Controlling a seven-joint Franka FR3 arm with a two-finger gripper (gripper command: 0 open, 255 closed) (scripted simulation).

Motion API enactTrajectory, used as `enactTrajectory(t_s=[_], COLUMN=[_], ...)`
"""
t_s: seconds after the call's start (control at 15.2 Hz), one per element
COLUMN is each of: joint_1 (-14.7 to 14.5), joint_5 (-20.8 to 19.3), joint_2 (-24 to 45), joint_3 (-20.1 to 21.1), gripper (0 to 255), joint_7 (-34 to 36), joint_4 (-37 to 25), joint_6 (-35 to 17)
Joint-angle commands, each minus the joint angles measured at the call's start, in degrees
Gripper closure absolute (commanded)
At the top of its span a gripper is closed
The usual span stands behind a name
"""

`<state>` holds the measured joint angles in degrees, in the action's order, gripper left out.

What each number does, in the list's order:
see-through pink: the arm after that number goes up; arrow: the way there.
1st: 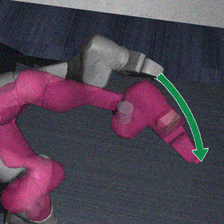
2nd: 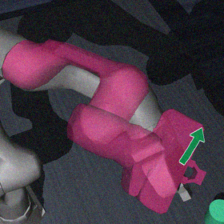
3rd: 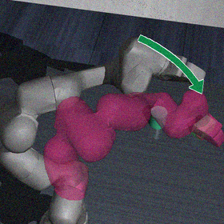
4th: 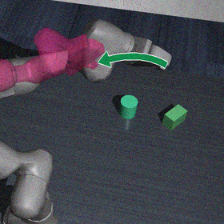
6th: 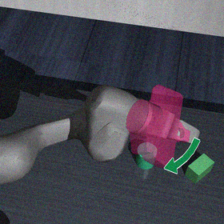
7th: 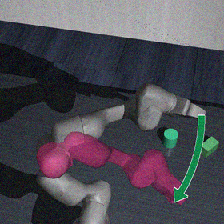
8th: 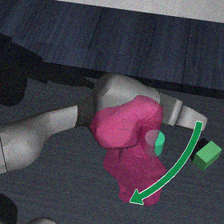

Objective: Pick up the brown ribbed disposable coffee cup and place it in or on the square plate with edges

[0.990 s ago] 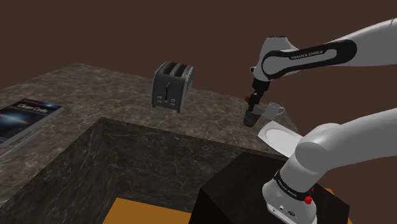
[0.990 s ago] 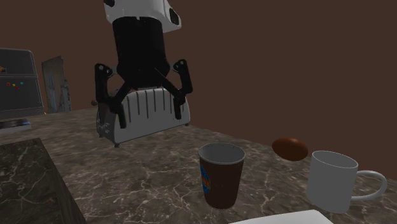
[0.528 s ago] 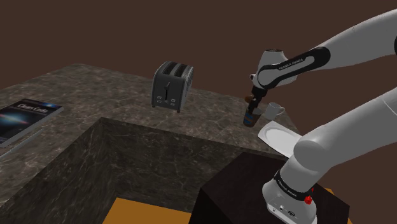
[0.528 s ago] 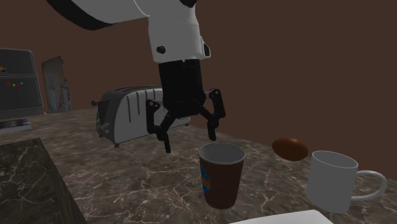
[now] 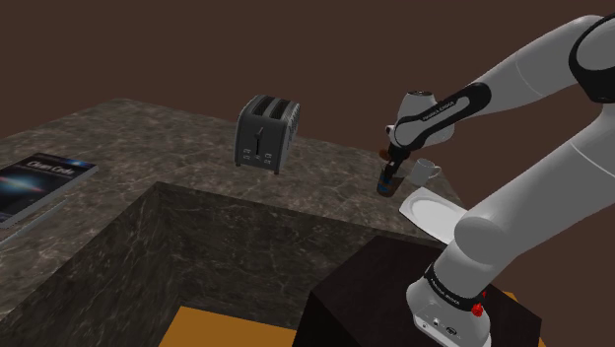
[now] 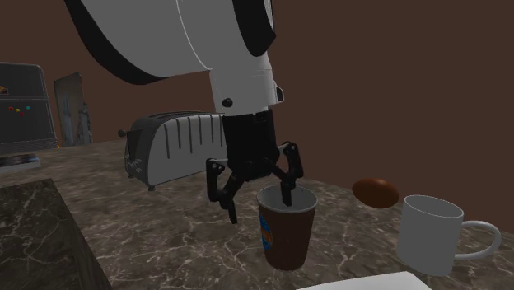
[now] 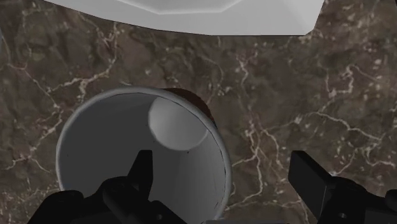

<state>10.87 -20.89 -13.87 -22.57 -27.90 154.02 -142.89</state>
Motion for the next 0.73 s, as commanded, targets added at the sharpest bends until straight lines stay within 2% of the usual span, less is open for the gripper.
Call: enactTrajectory(t_s=[0.0, 0.46, 0.53, 0.66], joint_1=[0.0, 0.0, 0.0, 0.0], joint_5=[0.0, 0.0, 0.0, 0.0], joint_2=[1.5, 1.5, 1.5, 1.5], joint_3=[-0.3, -0.3, -0.3, -0.3], gripper=[0, 0, 255, 255], joint_7=[0.0, 0.0, 0.0, 0.0], joint_4=[0.2, 0.2, 0.2, 0.2], joint_6=[-1.8, -1.8, -1.8, -1.8])
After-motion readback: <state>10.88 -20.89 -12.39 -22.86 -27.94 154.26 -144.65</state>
